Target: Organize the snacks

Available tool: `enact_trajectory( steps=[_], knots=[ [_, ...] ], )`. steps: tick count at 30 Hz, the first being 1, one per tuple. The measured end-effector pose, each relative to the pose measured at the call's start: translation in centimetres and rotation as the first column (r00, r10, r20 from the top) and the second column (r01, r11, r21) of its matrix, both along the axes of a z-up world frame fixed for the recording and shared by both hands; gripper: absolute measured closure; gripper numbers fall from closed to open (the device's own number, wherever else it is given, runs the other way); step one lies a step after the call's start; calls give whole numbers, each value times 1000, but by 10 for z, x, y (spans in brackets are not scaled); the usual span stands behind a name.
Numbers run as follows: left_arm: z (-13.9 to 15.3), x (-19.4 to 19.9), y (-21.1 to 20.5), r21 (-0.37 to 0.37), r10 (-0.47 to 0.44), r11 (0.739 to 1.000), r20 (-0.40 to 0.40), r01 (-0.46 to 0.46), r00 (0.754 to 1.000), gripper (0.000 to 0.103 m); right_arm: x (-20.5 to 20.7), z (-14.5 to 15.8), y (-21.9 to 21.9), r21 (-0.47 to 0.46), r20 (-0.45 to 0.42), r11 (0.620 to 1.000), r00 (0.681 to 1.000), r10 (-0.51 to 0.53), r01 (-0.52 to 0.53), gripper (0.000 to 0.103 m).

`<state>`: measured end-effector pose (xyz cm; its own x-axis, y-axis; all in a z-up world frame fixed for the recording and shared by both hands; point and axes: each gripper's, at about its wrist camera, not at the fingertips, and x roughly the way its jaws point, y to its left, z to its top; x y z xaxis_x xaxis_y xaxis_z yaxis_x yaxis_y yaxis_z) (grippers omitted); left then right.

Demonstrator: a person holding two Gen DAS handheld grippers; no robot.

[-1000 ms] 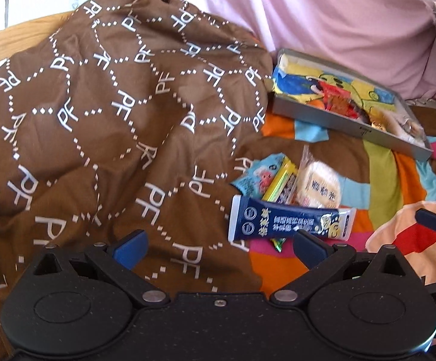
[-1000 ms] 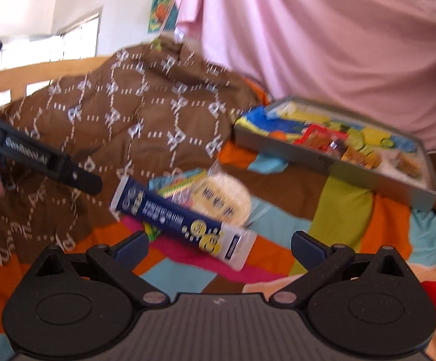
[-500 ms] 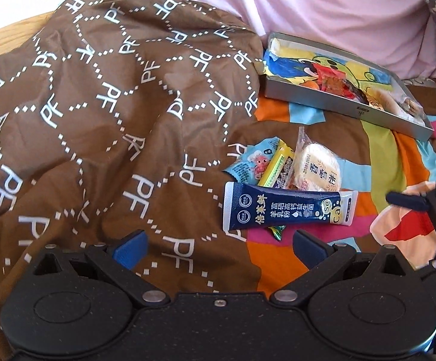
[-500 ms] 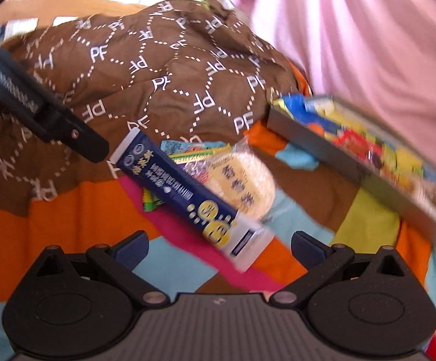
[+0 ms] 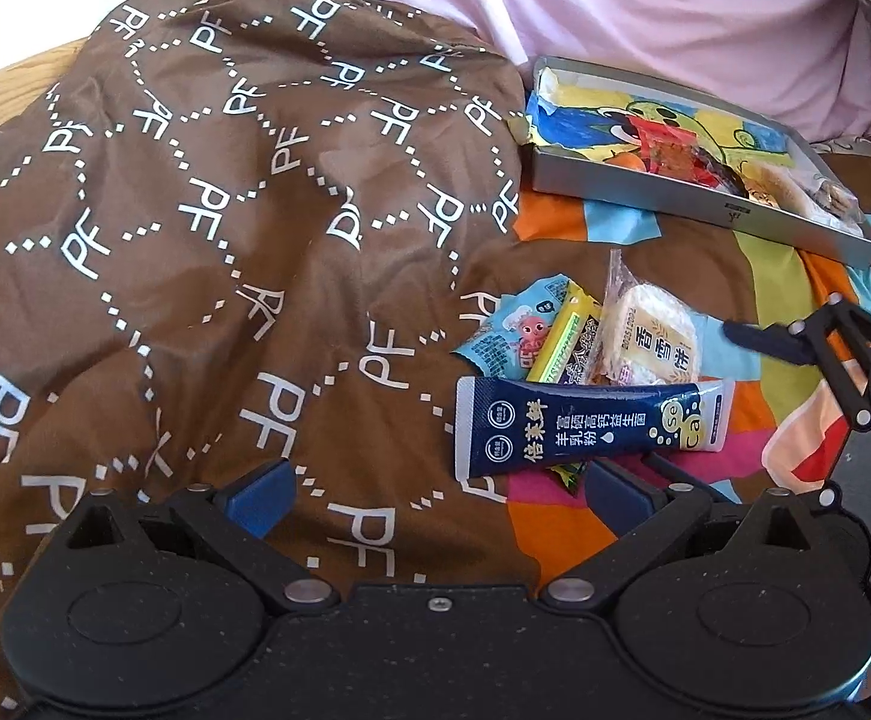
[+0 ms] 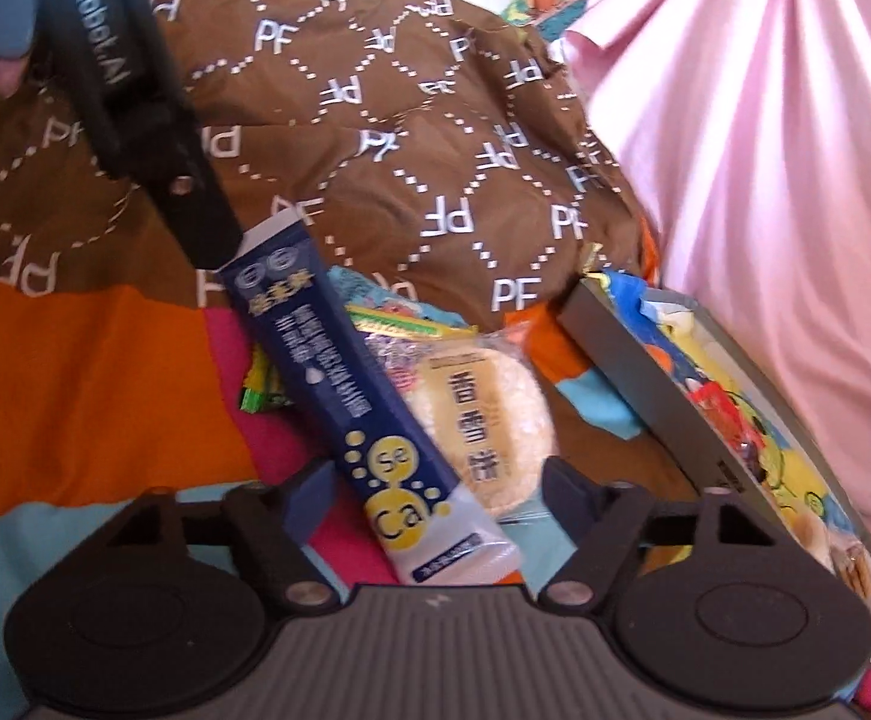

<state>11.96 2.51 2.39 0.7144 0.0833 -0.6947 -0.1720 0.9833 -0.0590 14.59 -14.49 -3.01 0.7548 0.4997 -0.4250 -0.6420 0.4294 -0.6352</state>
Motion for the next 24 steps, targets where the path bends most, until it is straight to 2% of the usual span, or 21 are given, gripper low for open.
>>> enact_trajectory(
  steps=[2,8,18,24],
  knots=[
    [-1,2,-1,6,-10,1000,-1,10,1000,1,0,-2,1,-13,-19,1000,1000,6,-6,47],
    [-1,4,-7,14,-39,999,13,38,999,1,-1,-1,-5,16,-37,1000,999,-18,18,60],
    [-4,15,-22,35,-92,995,28,91,995,1,11,16,-24,85,-100,984,984,-150,159,67],
    [-7,28,-42,85,-169,983,49,164,984,1,24,28,-42,120,-153,953,954,-258,277,67]
  ],
)
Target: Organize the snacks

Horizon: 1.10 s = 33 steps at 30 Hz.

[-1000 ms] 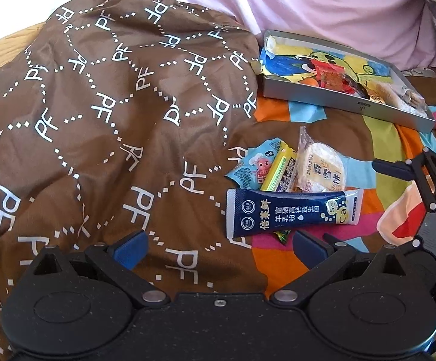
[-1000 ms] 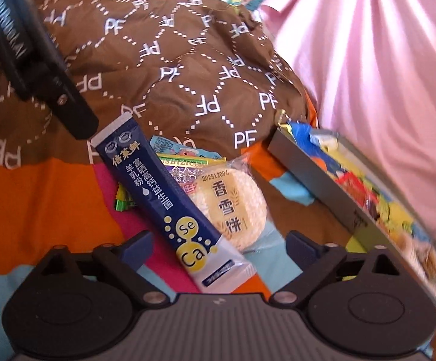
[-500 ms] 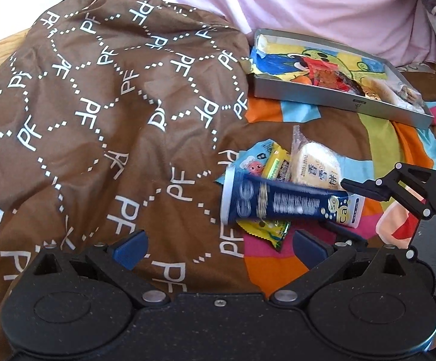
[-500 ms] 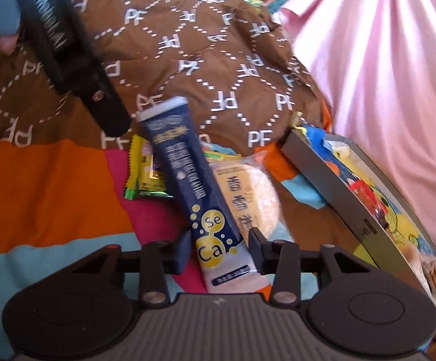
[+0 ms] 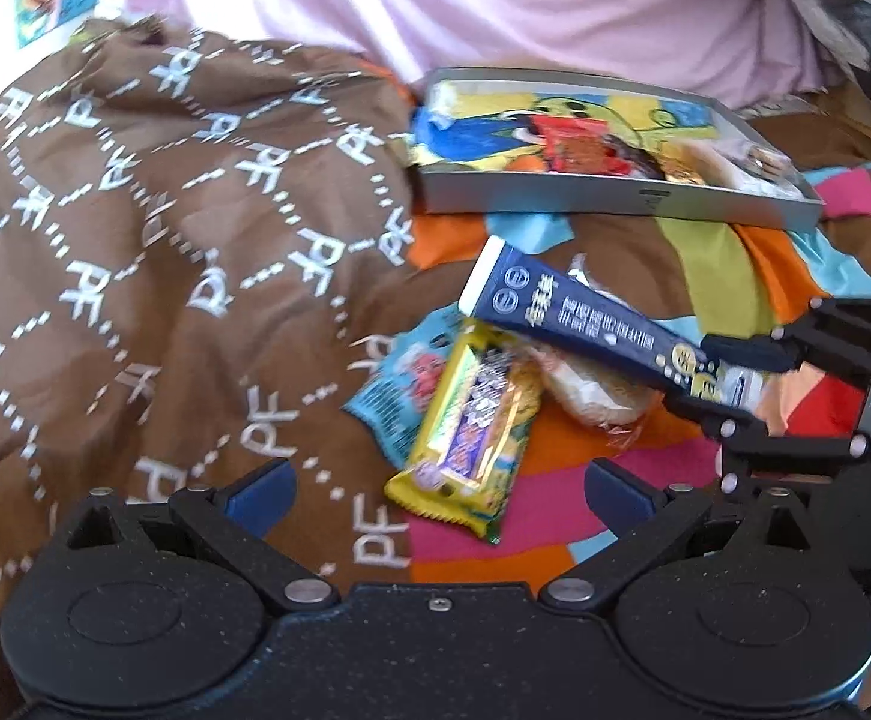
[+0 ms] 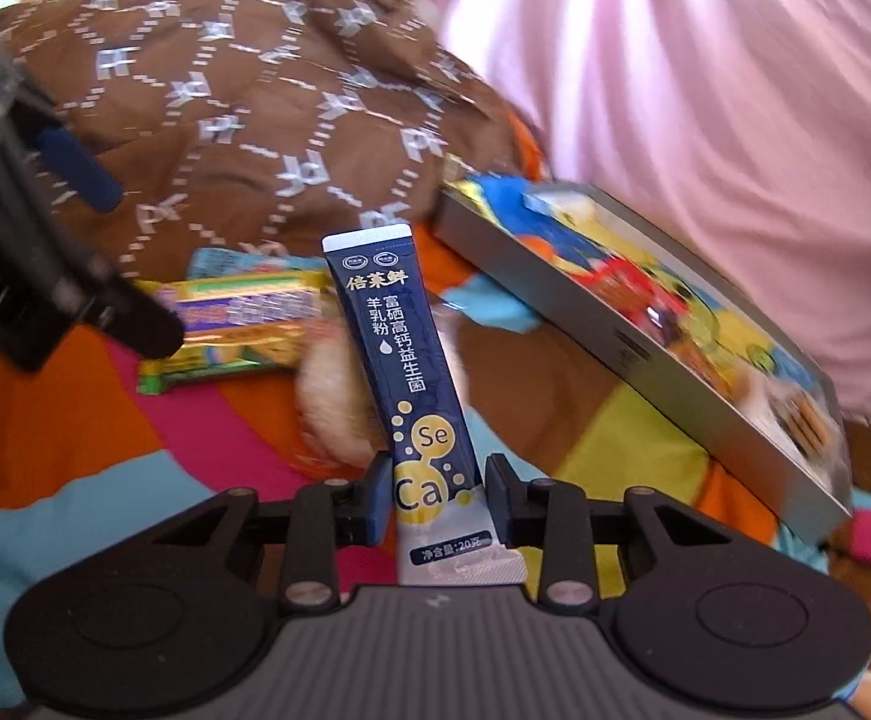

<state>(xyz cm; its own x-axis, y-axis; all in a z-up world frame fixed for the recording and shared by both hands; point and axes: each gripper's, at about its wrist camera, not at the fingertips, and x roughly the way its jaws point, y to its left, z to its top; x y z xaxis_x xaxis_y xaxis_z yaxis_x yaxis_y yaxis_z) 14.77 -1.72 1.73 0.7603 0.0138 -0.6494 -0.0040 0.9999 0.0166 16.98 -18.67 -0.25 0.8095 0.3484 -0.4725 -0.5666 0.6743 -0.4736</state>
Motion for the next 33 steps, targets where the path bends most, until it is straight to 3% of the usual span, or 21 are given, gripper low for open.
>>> enact_trajectory(
  steps=[14,23,33],
  knots=[
    [-15,41,-49,124,-239,965,51,231,970,2,25,6,-32,11,-87,992,988,-126,128,67],
    [-27,76,-74,233,-390,895,-10,381,921,2,42,4,-49,18,-105,983,978,-179,182,67],
    [-39,91,-87,313,-460,829,-90,463,883,2,47,2,-51,30,-127,984,977,-169,175,63]
  ],
)
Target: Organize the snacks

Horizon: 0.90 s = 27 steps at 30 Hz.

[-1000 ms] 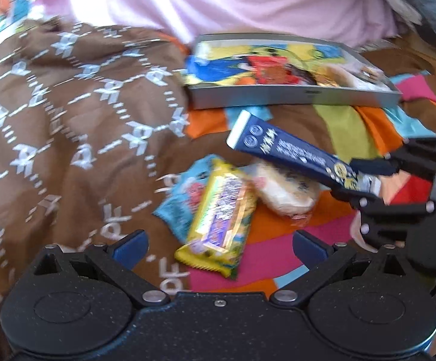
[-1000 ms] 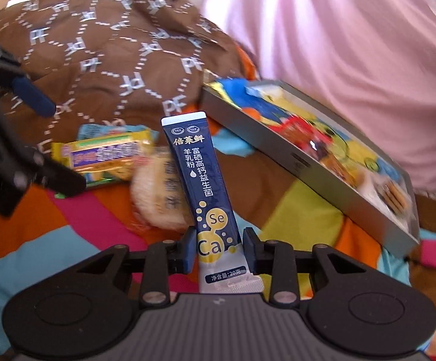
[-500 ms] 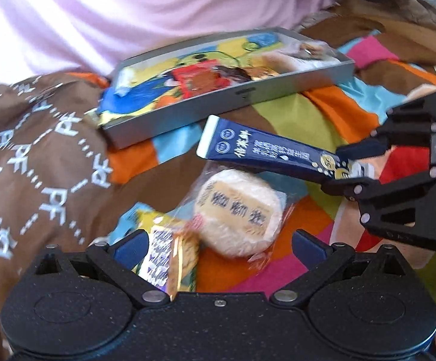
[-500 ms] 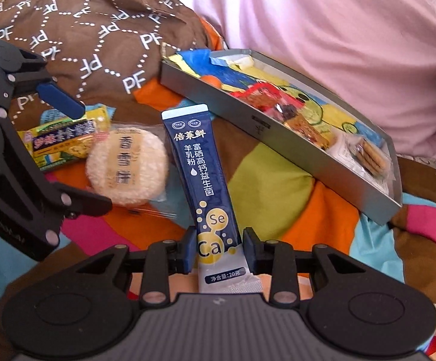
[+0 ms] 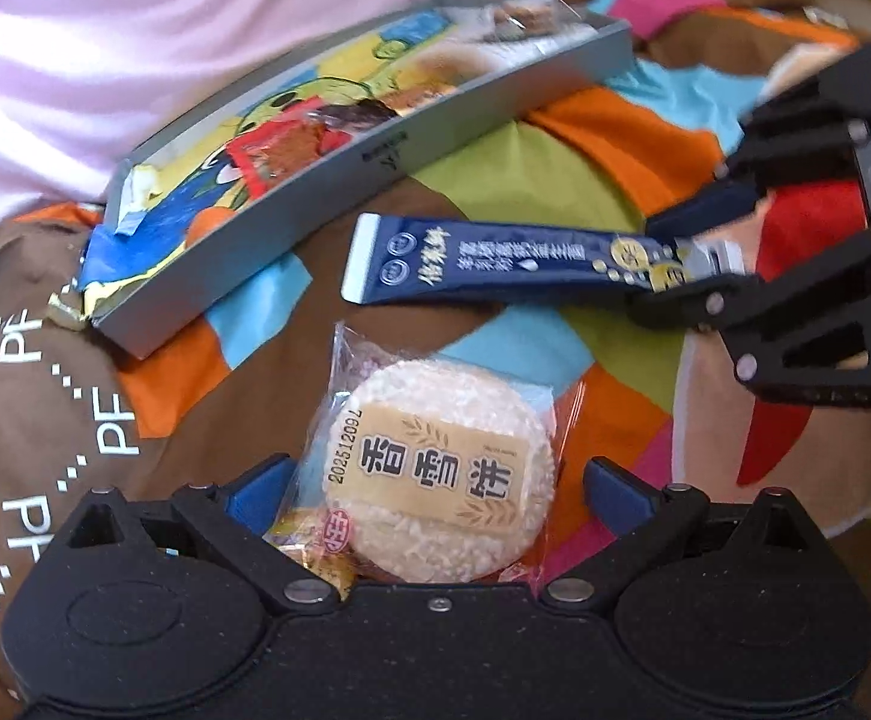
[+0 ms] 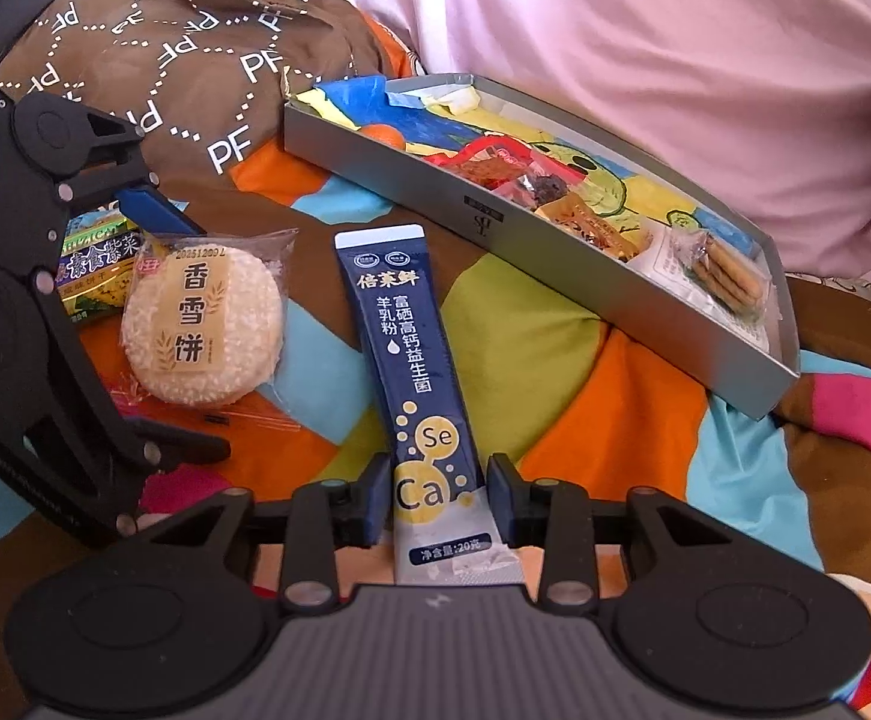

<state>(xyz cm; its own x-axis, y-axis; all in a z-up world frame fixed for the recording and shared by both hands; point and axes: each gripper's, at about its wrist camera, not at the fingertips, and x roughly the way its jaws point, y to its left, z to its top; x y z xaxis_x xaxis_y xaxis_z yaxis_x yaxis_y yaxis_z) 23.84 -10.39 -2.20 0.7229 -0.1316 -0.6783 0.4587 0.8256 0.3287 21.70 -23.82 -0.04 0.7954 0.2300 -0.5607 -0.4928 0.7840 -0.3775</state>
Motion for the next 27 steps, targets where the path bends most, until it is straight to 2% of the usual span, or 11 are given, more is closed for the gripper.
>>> enact_trajectory(
  steps=[3,8,13,20,27],
  knots=[
    [0,-1,-2,15,-2,1000,5,2,1000,2,1,-2,3,-10,-2,1000,1000,-3,3,56],
    [4,5,2,2,45,999,-1,-45,999,5,2,-3,4,-17,10,1000,1000,1,-1,43],
    [5,4,1,10,54,998,4,-54,999,6,9,-4,3,10,7,1000,1000,-2,2,38],
    [5,1,-2,24,60,998,11,-60,998,7,12,-6,4,28,19,1000,1000,5,-6,40],
    [6,0,-3,16,50,999,4,-51,999,15,9,-7,8,20,17,999,999,33,-33,57]
  ],
)
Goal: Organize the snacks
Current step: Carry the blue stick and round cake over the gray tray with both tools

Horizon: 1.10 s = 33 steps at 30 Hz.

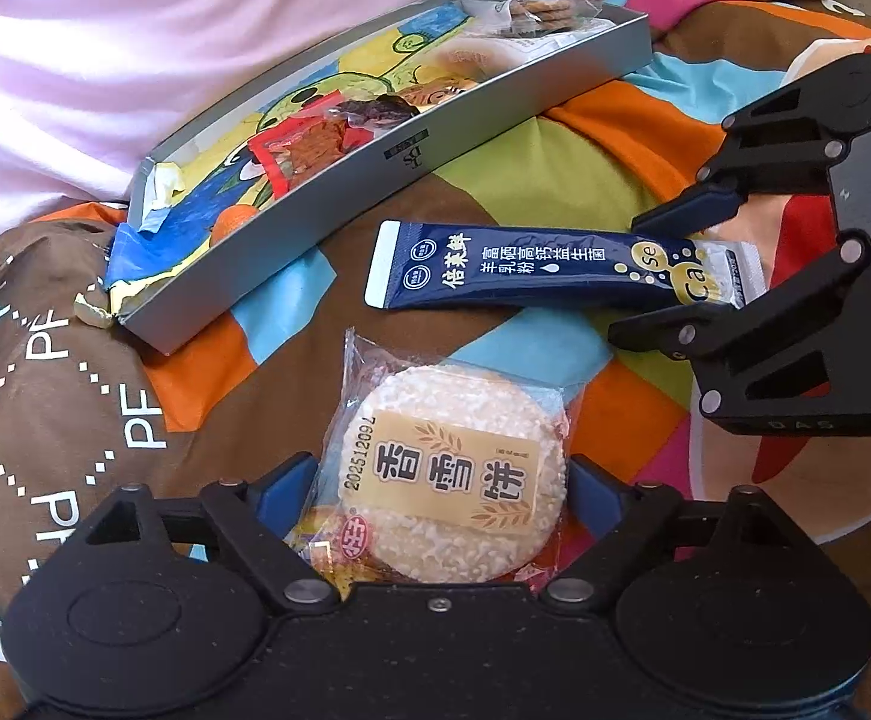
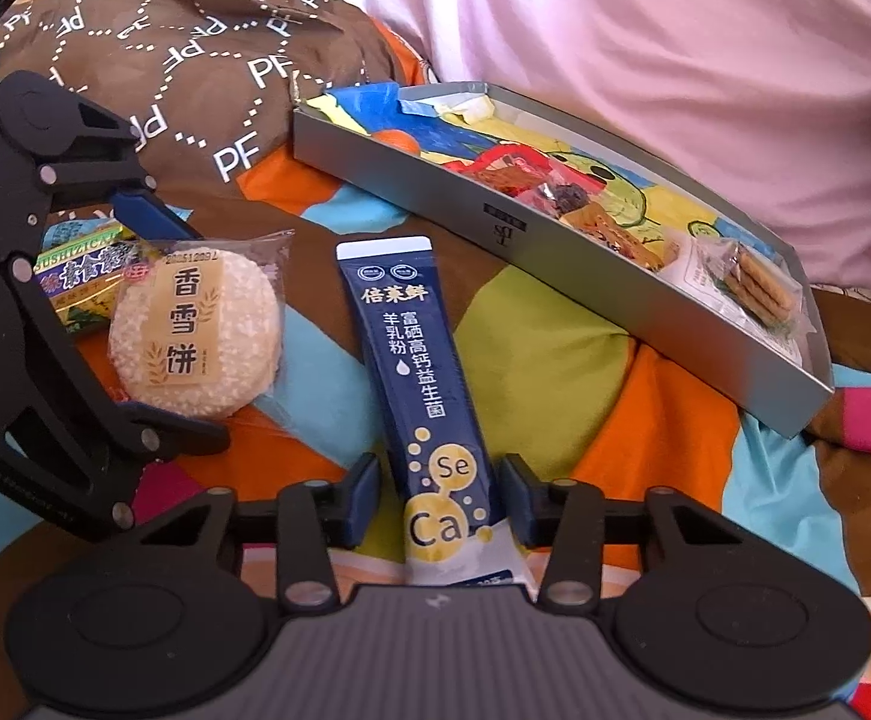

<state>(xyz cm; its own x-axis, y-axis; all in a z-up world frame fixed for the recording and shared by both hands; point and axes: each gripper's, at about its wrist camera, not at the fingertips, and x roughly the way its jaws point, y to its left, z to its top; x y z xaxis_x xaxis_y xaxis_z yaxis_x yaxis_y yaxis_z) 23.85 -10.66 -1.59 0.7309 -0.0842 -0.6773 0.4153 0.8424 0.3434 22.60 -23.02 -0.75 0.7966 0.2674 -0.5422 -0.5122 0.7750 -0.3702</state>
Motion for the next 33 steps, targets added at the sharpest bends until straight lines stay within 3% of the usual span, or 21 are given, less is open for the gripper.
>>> enact_trajectory(
  steps=[6,12,23,33],
  knots=[
    [2,-2,2,-33,-13,999,-5,12,1000,26,-2,-1,1,-8,-1,1000,1000,15,-15,66],
    [4,-9,3,-68,-5,998,6,6,1000,29,-7,-1,3,-22,32,1000,999,21,-20,71],
    [17,-22,10,-125,57,991,57,-49,997,29,-21,12,6,-67,244,998,970,17,0,73],
    [63,-9,19,-221,150,968,141,-117,979,29,-18,45,-3,44,401,998,914,-58,44,73]
  ],
)
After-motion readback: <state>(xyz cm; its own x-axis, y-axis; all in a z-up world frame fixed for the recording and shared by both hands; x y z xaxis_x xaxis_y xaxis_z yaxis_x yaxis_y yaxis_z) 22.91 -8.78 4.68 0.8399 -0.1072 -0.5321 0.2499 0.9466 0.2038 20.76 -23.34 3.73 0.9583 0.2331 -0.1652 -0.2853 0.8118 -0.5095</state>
